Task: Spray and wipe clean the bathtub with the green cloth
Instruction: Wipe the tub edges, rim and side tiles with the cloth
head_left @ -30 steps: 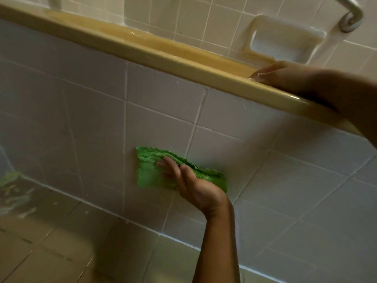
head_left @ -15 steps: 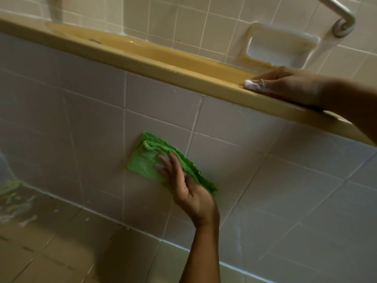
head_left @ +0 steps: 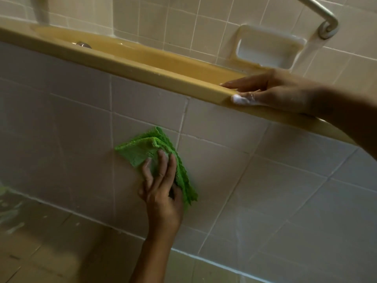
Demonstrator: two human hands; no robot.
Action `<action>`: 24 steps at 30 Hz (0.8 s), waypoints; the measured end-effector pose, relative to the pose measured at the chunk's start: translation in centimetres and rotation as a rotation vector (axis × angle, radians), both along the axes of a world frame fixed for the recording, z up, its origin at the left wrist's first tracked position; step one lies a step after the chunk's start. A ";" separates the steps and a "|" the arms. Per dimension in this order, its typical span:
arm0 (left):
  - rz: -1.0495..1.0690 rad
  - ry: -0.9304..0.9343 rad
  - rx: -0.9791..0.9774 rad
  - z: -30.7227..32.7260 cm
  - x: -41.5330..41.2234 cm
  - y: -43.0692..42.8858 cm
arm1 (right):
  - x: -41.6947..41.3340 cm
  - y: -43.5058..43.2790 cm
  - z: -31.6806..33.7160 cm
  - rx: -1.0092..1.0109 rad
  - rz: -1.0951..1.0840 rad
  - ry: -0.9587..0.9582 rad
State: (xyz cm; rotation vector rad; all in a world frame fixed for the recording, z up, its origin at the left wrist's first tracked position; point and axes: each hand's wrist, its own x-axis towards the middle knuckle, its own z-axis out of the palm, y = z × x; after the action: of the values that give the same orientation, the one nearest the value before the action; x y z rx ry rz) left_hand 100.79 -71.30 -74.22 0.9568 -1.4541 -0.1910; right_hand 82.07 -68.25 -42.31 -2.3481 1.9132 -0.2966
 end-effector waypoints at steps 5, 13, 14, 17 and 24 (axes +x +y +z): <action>0.096 -0.247 -0.119 -1.1 2.4 -1.9 | 0.2 0.6 0.0 -0.020 0.050 -0.019; 0.132 -0.243 -0.110 -0.6 1.2 -3.6 | 0.2 0.8 -0.1 -0.032 0.054 -0.067; 0.119 -0.180 -0.060 -0.2 0.3 -3.3 | 0.2 0.8 -0.1 -0.037 0.055 -0.070; 0.084 0.101 0.110 1.1 -2.5 -1.6 | 0.2 0.7 -0.2 -0.053 0.055 -0.079; 0.115 0.589 0.389 -0.2 -5.4 1.1 | 0.4 1.1 -0.4 -0.059 0.025 -0.047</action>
State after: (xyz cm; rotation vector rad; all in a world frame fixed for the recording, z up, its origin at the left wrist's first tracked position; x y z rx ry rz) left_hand 95.38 -70.20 -74.47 1.1695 -0.8284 -0.6325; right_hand 82.48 -67.16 -42.68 -2.3776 1.8782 -0.4082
